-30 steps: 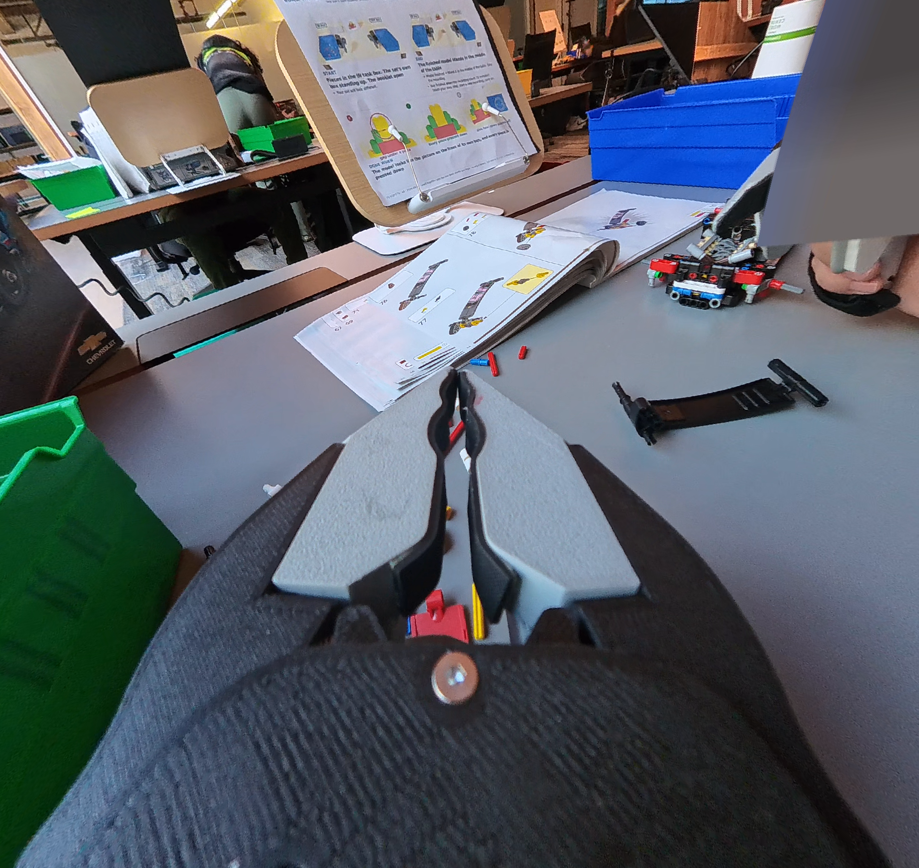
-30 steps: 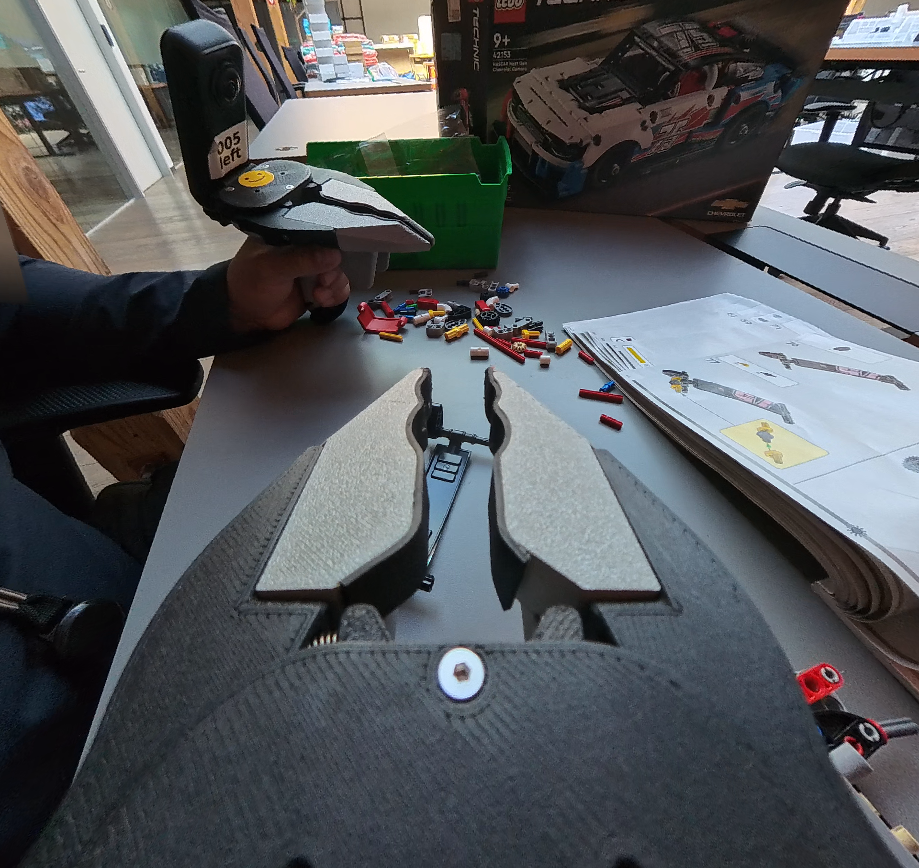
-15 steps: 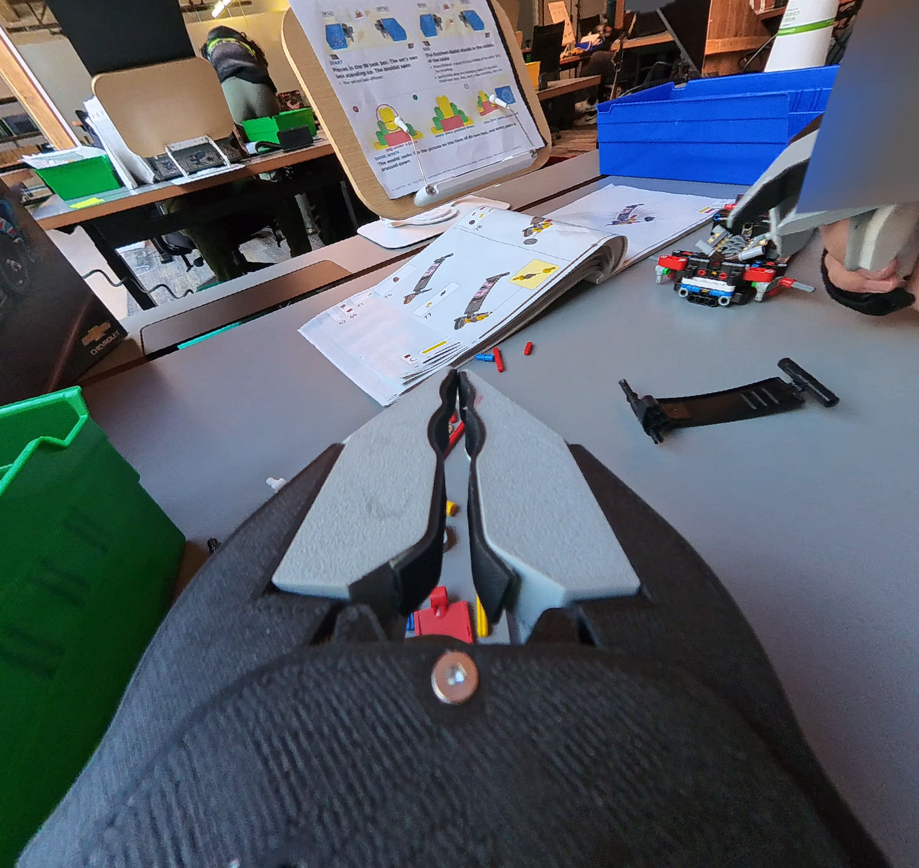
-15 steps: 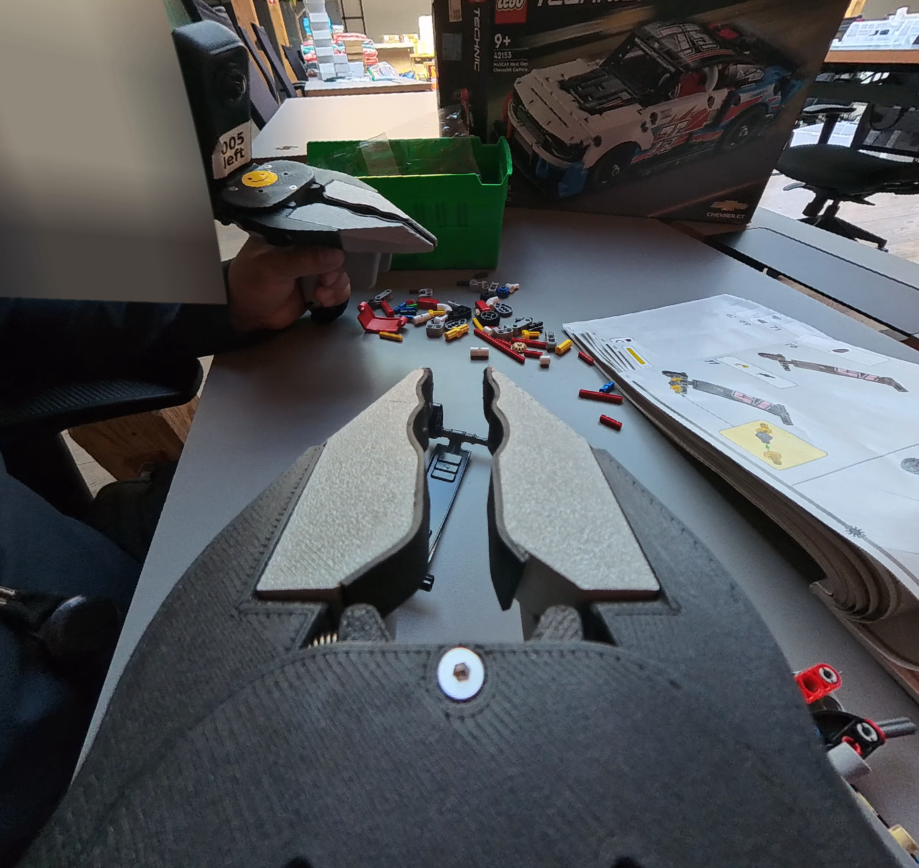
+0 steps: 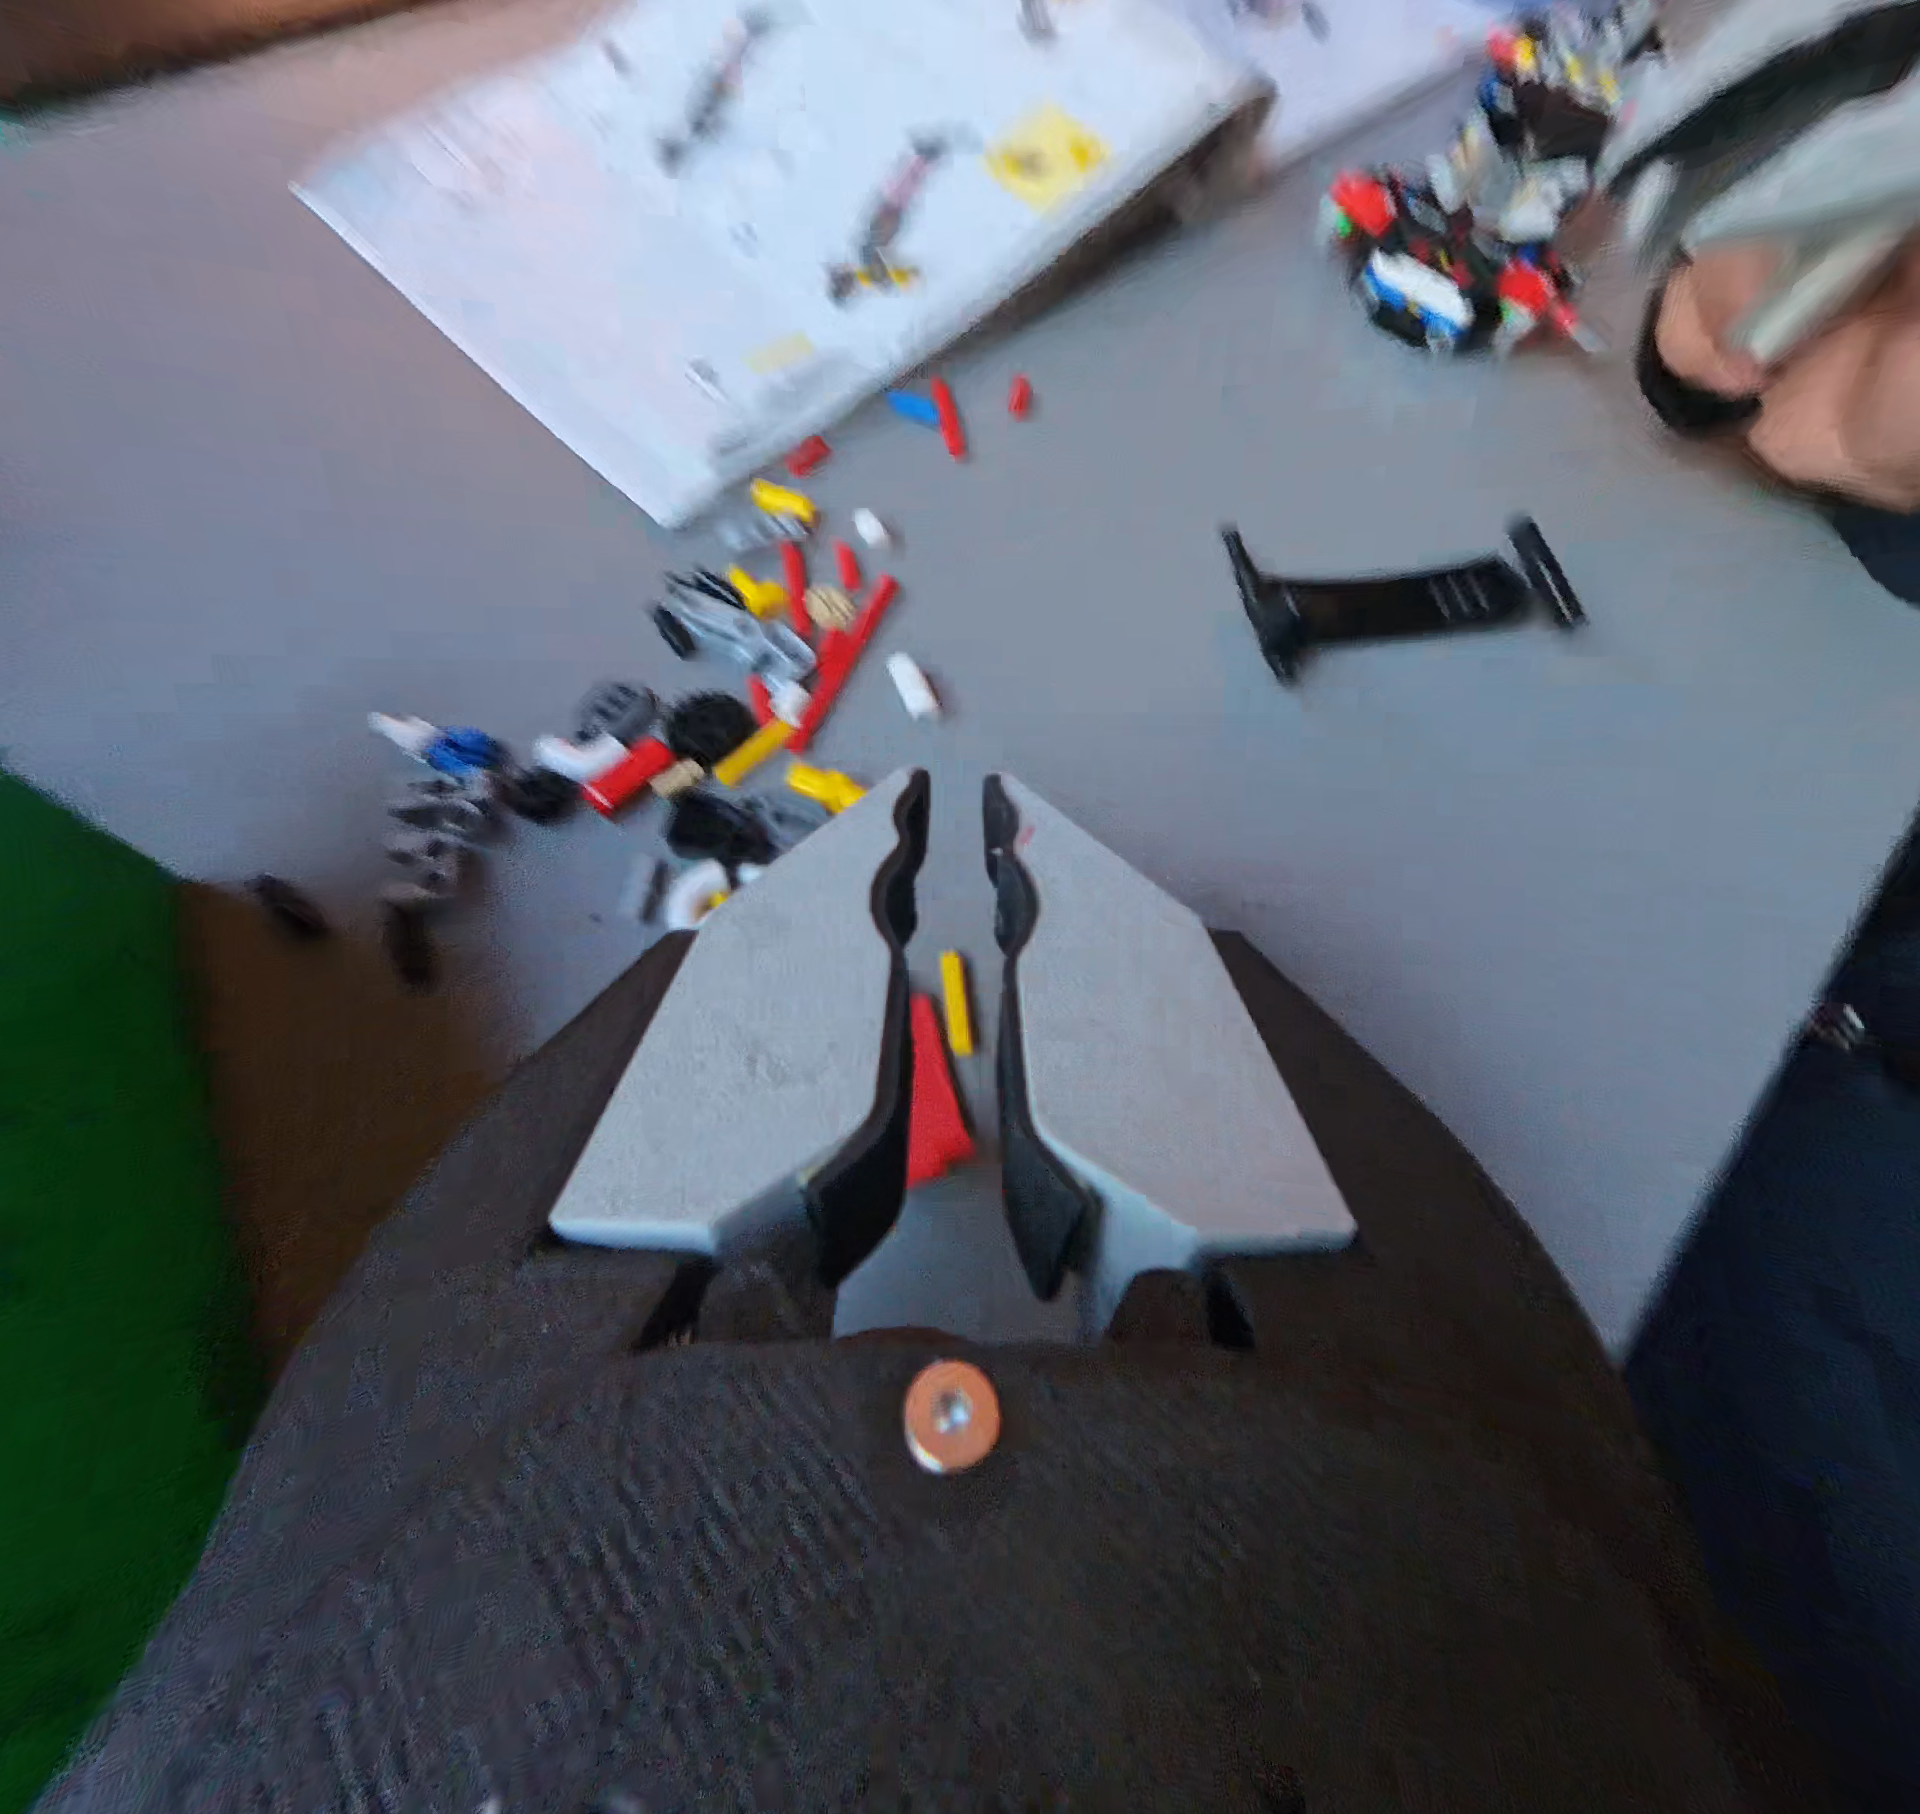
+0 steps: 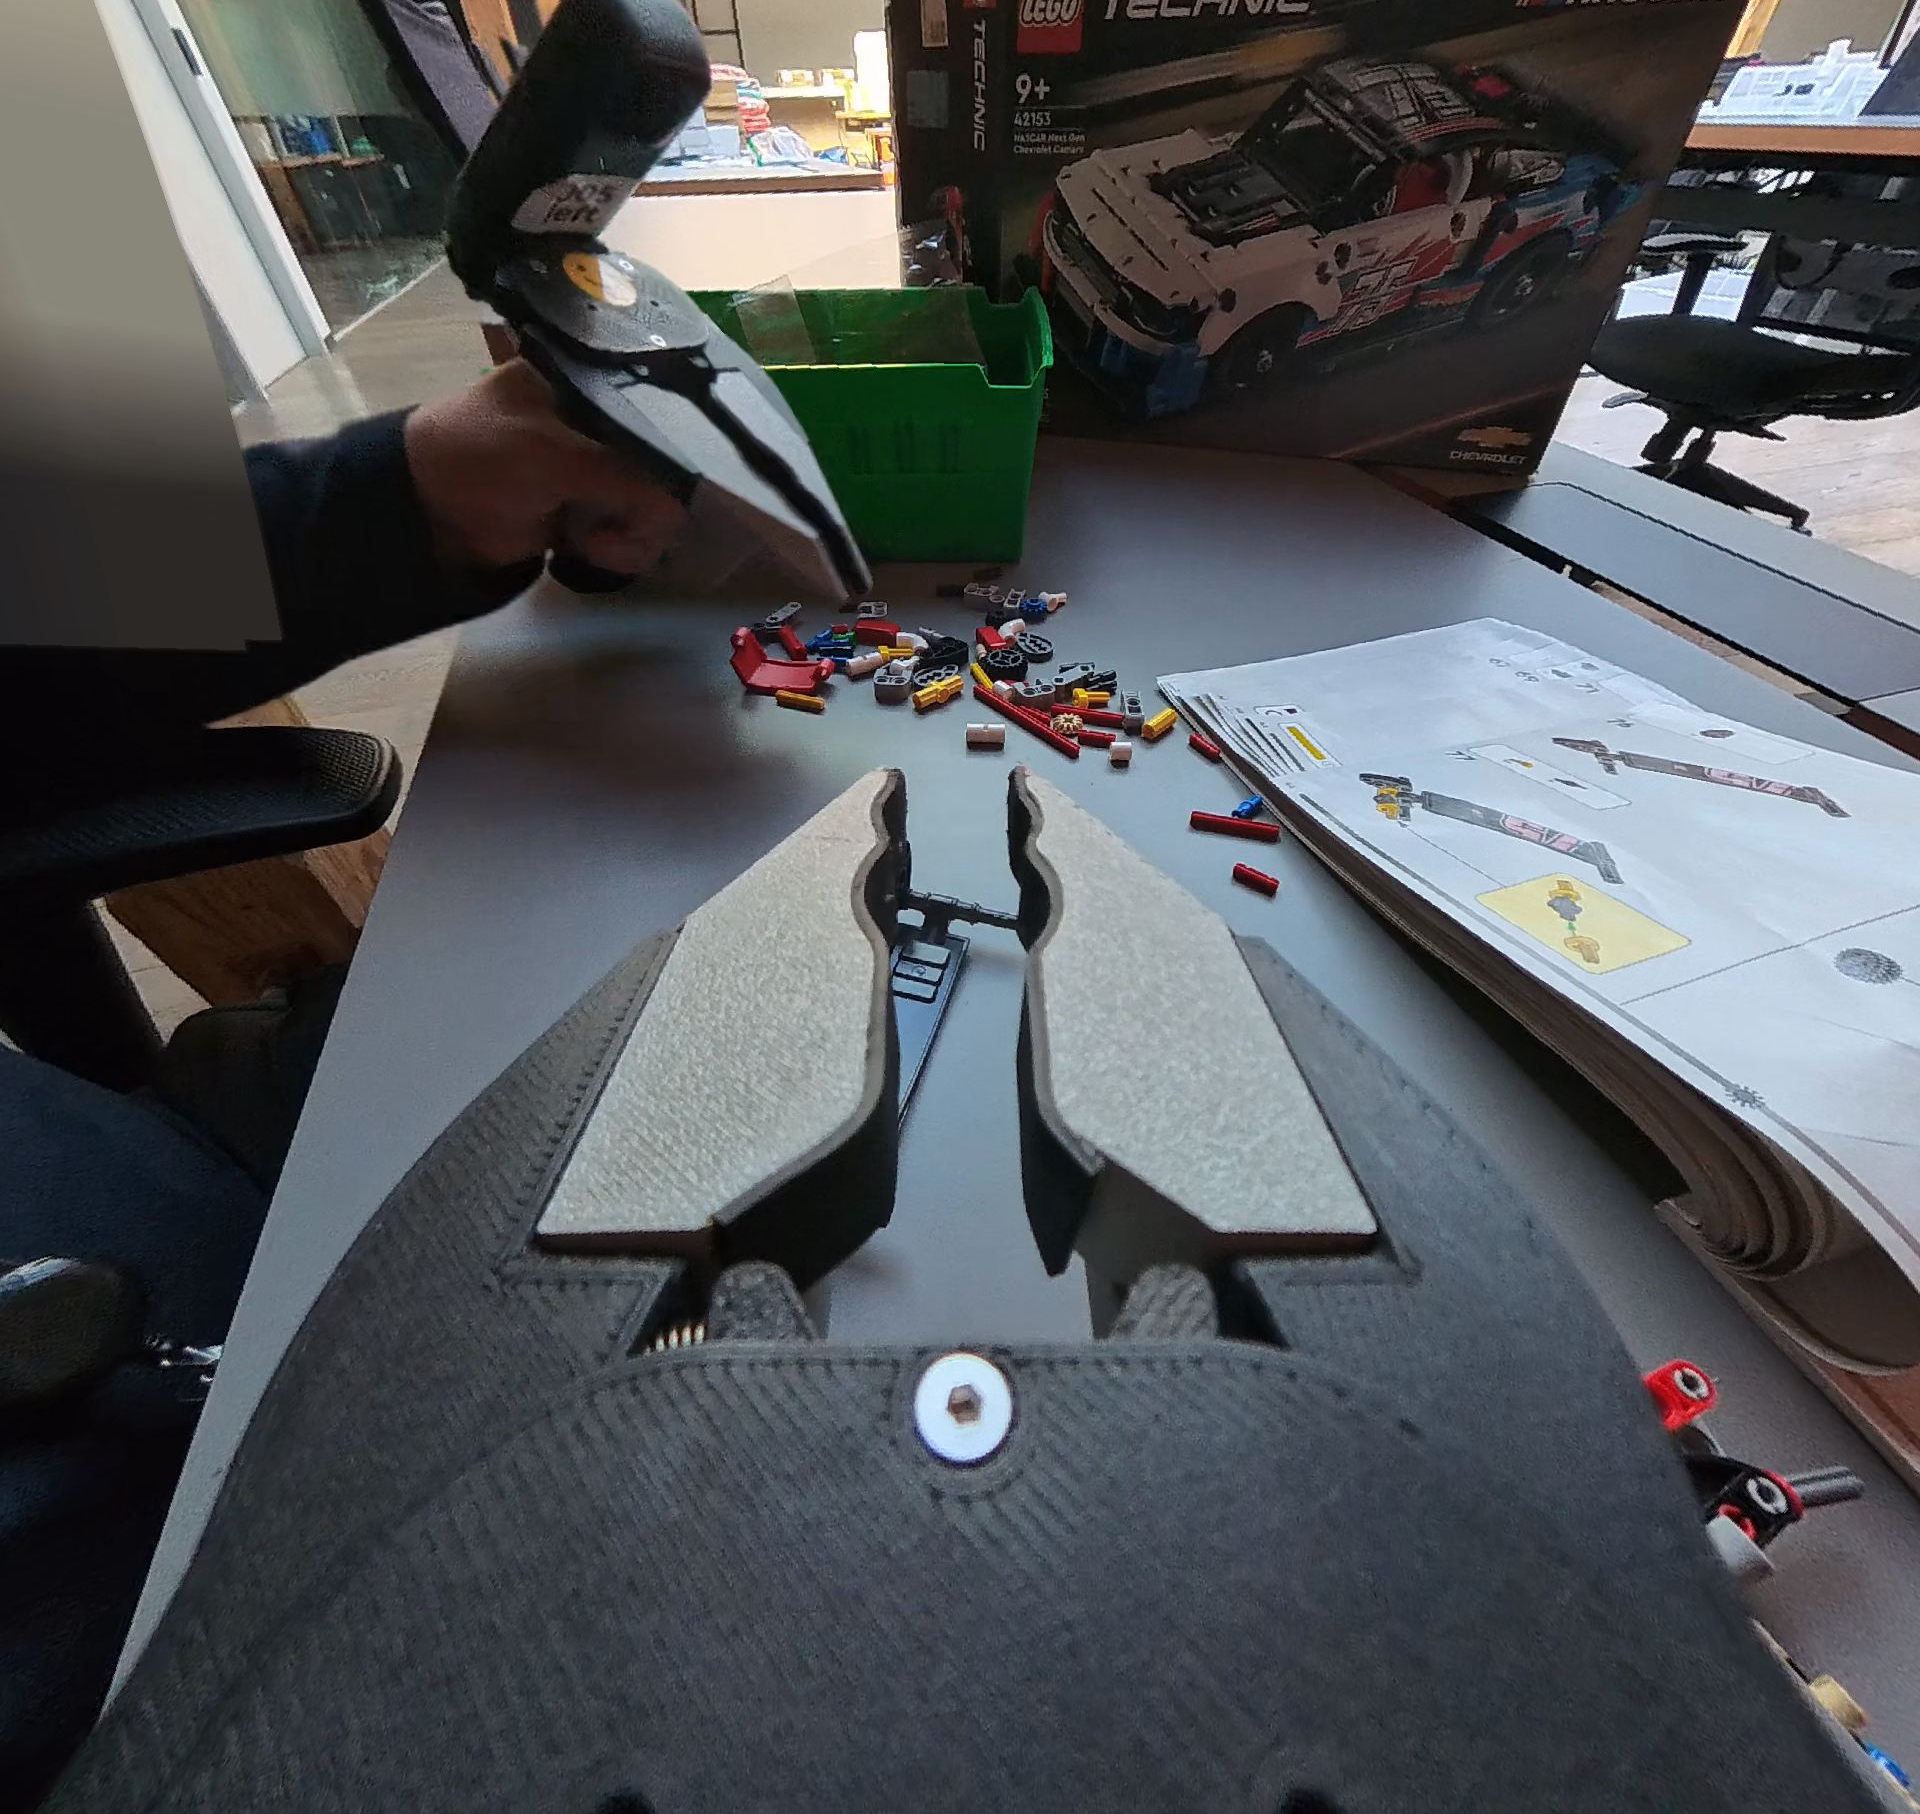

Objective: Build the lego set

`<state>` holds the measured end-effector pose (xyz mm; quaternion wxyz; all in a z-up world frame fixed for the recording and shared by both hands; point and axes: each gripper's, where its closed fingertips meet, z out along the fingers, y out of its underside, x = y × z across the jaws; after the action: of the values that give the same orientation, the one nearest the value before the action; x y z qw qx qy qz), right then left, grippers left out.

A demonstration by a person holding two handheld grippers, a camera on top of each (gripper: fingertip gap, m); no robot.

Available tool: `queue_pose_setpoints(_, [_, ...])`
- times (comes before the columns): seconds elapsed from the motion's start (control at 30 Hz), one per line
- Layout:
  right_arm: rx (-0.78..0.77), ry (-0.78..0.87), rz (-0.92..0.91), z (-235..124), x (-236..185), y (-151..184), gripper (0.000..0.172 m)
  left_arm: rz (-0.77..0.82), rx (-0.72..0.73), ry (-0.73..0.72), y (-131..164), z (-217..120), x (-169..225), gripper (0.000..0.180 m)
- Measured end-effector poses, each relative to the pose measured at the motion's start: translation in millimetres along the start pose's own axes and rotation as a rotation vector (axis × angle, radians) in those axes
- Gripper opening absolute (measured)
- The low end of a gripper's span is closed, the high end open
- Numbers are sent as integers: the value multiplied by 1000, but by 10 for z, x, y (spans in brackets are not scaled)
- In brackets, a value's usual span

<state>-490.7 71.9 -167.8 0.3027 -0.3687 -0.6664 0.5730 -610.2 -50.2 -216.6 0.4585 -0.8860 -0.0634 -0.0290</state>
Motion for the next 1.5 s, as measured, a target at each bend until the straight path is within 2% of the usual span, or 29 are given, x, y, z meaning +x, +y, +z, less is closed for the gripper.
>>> queue_pose_setpoints(0.07, [2,-1,1,-5,-3,-3,16,51,-112,11,157,-21,100,4])
queue_pose_setpoints(0.27, [1,-9,-6,3,-34,-7,16,263,-374,-156,523,-4,84,0])
queue_pose_setpoints(0.4, [2,-8,-9,-1,-38,-10,16,239,-435,-137,635,60,95,5])
queue_pose_setpoints(0.63, [5,-9,-8,-5,-35,-13,15,260,-409,-171,569,69,43,1])
queue_pose_setpoints(1.0, [3,-17,-2,5,-42,-6,15,188,-442,-245,610,49,-125,8])
queue_pose_setpoints(1.2, [2,-21,-5,8,-54,-5,14,130,-442,-204,617,51,-96,8])
queue_pose_setpoints(1.5, [5,-24,0,4,-54,-9,14,166,-433,-91,532,240,154,2])
